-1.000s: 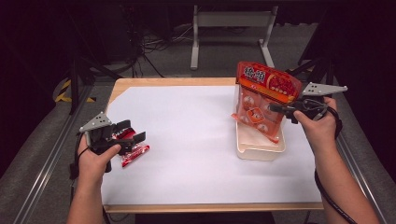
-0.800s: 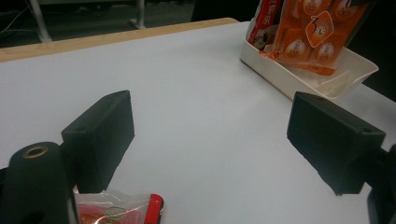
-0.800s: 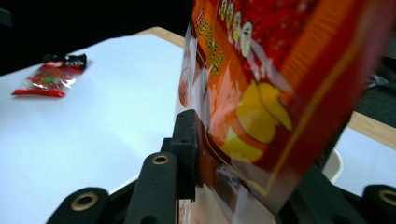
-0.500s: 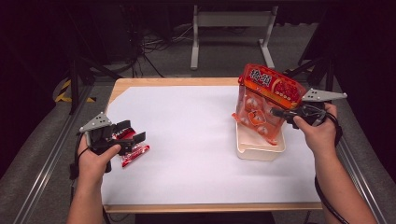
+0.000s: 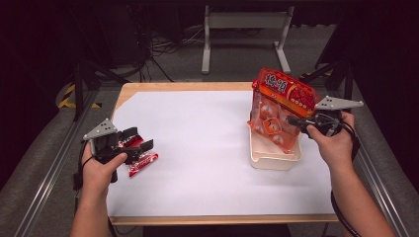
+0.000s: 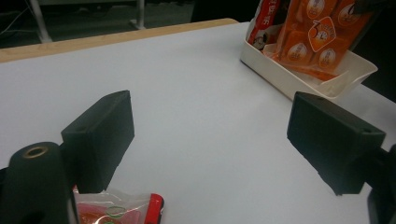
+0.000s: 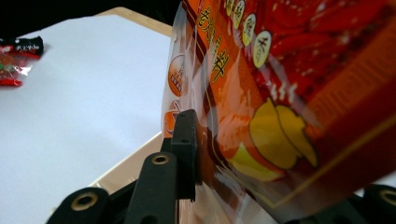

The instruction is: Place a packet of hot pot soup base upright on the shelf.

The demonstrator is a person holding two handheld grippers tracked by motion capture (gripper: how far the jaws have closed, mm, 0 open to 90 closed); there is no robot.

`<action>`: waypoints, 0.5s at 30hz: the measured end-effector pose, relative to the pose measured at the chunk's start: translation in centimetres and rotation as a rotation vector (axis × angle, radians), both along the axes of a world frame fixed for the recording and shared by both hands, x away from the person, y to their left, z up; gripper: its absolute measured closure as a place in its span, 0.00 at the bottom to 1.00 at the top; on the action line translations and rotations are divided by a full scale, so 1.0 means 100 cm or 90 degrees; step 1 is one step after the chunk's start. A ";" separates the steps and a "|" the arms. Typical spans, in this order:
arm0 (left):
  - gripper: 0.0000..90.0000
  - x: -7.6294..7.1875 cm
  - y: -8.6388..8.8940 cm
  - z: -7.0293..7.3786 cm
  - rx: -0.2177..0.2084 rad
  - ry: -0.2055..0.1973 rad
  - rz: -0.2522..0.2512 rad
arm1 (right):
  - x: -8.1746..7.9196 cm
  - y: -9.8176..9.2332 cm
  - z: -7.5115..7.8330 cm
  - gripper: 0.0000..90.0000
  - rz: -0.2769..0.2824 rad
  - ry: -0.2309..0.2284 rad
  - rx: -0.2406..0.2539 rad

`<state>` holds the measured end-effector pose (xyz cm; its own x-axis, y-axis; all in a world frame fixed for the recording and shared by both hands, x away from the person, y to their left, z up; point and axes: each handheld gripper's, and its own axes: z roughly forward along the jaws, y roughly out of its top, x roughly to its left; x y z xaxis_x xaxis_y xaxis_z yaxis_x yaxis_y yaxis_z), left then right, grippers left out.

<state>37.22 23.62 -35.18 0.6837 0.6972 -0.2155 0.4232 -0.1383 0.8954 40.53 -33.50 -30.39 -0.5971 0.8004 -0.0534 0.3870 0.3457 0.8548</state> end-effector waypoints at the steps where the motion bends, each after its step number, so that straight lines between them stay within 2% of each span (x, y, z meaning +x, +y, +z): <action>1: 0.17 0.000 0.000 0.000 -0.001 0.000 -0.001 | 0.000 0.001 -0.001 0.78 -0.001 0.003 -0.007; 7: 0.17 0.000 -0.001 0.000 0.004 0.001 -0.003 | 0.000 0.001 -0.007 0.78 0.001 0.010 -0.015; 11: 0.17 0.001 -0.001 0.000 0.002 0.002 -0.002 | 0.002 0.007 -0.015 0.78 0.010 0.033 -0.029; 13: 0.17 0.000 -0.001 0.000 0.001 0.003 -0.002 | 0.004 0.013 -0.020 0.78 0.020 0.026 -0.042; 15: 0.17 0.000 -0.001 0.000 0.000 0.002 -0.001 | 0.005 0.016 -0.018 0.78 0.026 0.026 -0.042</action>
<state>37.25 23.56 -35.21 0.6843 0.6957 -0.2186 0.4264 -0.1385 0.8939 41.01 -31.93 -32.21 -0.6322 0.7706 -0.0800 0.4058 0.4173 0.8131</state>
